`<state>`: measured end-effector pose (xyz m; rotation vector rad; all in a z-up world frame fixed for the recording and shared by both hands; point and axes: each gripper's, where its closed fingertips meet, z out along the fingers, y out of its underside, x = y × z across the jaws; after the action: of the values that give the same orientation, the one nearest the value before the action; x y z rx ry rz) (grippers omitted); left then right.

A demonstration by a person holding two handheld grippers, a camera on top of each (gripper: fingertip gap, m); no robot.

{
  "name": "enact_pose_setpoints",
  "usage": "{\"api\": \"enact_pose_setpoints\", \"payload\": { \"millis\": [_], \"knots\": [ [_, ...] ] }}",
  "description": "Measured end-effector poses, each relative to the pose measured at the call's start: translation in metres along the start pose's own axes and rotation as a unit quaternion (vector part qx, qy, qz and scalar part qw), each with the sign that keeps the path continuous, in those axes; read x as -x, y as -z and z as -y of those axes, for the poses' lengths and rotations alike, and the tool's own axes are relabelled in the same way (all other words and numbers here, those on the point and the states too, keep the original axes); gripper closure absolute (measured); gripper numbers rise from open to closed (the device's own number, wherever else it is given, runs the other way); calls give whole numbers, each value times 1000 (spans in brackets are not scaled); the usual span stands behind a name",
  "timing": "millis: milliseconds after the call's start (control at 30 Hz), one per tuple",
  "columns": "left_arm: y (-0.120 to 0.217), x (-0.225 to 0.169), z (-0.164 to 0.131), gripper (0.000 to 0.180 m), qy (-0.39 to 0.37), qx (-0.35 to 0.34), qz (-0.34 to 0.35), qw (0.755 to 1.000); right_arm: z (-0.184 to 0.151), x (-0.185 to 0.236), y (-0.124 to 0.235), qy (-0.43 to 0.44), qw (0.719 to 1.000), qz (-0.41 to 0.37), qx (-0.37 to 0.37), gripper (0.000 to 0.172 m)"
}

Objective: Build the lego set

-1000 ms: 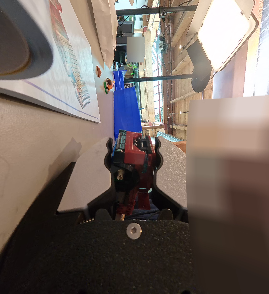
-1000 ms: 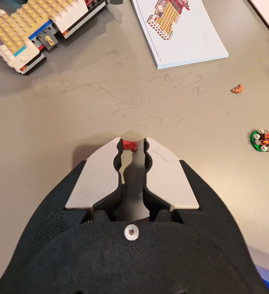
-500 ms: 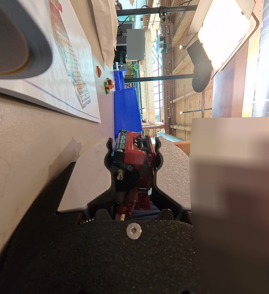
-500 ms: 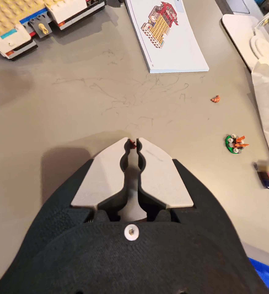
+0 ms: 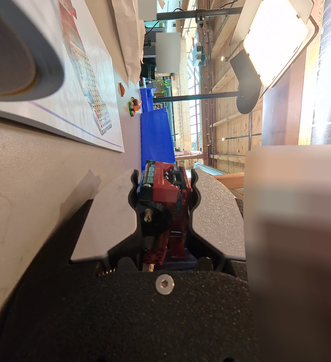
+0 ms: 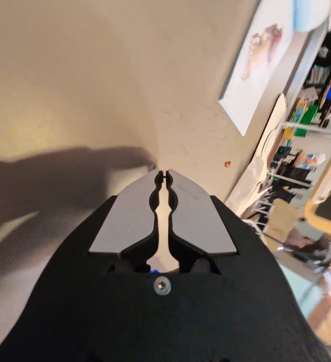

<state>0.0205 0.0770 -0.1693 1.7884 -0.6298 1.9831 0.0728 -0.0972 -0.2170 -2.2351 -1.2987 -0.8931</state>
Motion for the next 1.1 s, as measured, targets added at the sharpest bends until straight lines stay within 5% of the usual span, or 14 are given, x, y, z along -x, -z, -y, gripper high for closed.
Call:
{"api": "enact_pose_setpoints", "payload": {
  "millis": [267, 767, 867, 1000, 1100],
  "knots": [
    [1, 0, 1, 128, -3, -1, 0, 1000, -6, 10, -2, 256, 965, 45, 36, 168],
    [1, 0, 0, 128, -3, 1, 0, 1000, 11, 13, -1, 340, 936, 89, -16, 158],
    [1, 0, 0, 128, -2, 1, 0, 1000, 8, 12, 1, 267, 959, 99, -10, 151],
    [1, -1, 0, 128, -2, 0, 0, 1000, -4, 11, 9, 29, 995, 92, 18, 146],
    [1, 0, -1, 128, -2, 1, 0, 1000, -8, 12, 13, -253, 964, 71, 39, 146]
  ]
}}
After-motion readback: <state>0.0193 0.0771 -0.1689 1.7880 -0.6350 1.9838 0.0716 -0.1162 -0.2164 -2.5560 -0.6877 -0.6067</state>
